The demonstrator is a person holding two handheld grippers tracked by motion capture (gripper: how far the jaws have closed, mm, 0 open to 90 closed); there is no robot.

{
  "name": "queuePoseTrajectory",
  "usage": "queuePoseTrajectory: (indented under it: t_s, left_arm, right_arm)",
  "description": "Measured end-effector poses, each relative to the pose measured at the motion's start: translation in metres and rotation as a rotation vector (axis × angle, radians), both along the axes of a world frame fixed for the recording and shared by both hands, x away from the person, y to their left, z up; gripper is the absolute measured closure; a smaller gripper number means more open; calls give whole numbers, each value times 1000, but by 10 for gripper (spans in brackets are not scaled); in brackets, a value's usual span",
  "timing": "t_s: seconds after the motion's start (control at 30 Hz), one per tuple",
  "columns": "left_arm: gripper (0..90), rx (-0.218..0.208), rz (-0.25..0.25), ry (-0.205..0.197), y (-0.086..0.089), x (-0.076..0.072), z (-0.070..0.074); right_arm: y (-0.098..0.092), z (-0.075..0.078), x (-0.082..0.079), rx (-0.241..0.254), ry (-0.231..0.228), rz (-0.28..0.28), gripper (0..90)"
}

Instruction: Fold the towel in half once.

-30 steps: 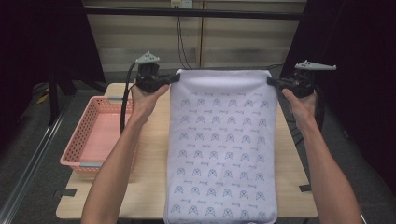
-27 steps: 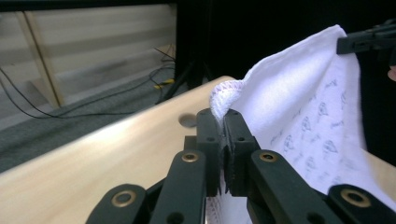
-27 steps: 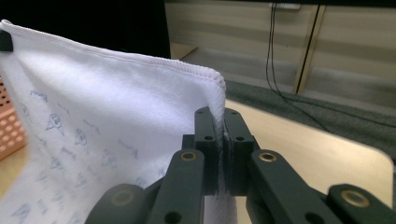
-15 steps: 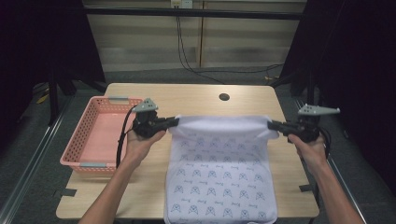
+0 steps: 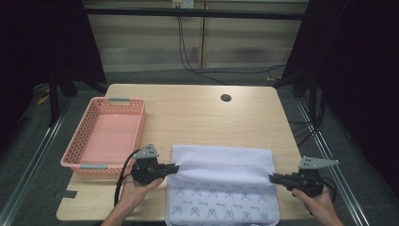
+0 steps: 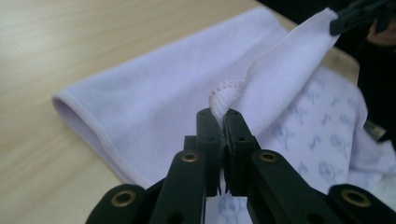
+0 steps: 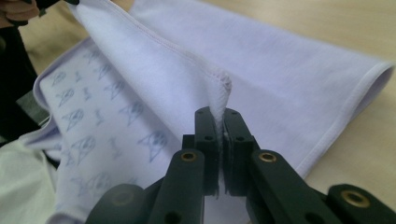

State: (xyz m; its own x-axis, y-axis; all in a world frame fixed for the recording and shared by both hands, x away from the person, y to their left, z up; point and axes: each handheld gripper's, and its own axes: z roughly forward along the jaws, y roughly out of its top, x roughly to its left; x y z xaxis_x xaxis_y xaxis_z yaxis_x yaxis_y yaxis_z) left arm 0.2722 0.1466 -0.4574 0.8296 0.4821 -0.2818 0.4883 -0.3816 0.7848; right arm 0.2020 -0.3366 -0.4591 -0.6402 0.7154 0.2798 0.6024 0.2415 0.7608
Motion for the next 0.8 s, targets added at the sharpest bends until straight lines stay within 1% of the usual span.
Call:
queuePoseTrajectory:
  t_s: [0.03,0.07,0.1,0.13,0.17,0.2,0.23,0.27,0.3,0.33,0.37,0.4,0.47,0.53,0.57,0.6,0.7,0.77,0.8]
  left_arm:
    - [869,11,-3,8,0,-5,-4]
    - [869,16,-7,15,0,-7,-7]
    - [869,30,-16,27,-1,-9,-11]
    - [869,45,-17,26,-1,-12,-15]
    - [868,53,-24,45,-3,-14,-19]
    - [868,71,-28,46,-4,-14,-21]
    - [867,93,-33,47,-7,-15,-24]
    - [868,97,-41,55,-8,-14,-26]
    - [867,110,-43,65,-9,-13,-28]
    - [867,123,-45,82,-11,-12,-31]
    - [867,129,-51,92,-12,-11,-33]
    - [867,162,-52,88,-15,-11,-34]
    - [867,196,-58,76,-19,-9,-36]
    - [871,167,-36,120,-18,-3,-39]
    - [872,168,-37,123,-16,0,-39]
    - [872,174,-30,115,-16,1,-38]
    - [873,193,-10,86,-19,11,-38]
    - [873,180,-6,92,-19,18,-39]
    - [873,179,1,85,-19,20,-39]
  right_arm:
    - [2,-2,-4,-6,5,3,867]
    - [4,-5,-7,-28,16,10,867]
    - [6,-8,-9,-42,26,13,867]
    - [8,-11,-10,-60,34,13,867]
    - [9,-14,-10,-72,46,20,867]
    - [12,-16,-10,-89,51,27,867]
    - [13,-18,-10,-92,59,32,867]
    - [15,-21,-10,-95,82,37,867]
    - [16,-23,-9,-115,82,42,867]
    - [18,-25,-8,-139,90,48,867]
    - [18,-27,-7,-150,103,52,867]
    - [18,-29,-6,-153,105,52,867]
    - [17,-32,-4,-144,132,56,867]
    - [15,-34,-1,-122,148,59,867]
    - [14,-35,1,-121,153,55,868]
    - [14,-35,2,-121,150,51,868]
    - [17,-34,8,-156,119,26,869]
    - [18,-34,14,-165,111,12,869]
    - [17,-35,18,-165,107,8,870]
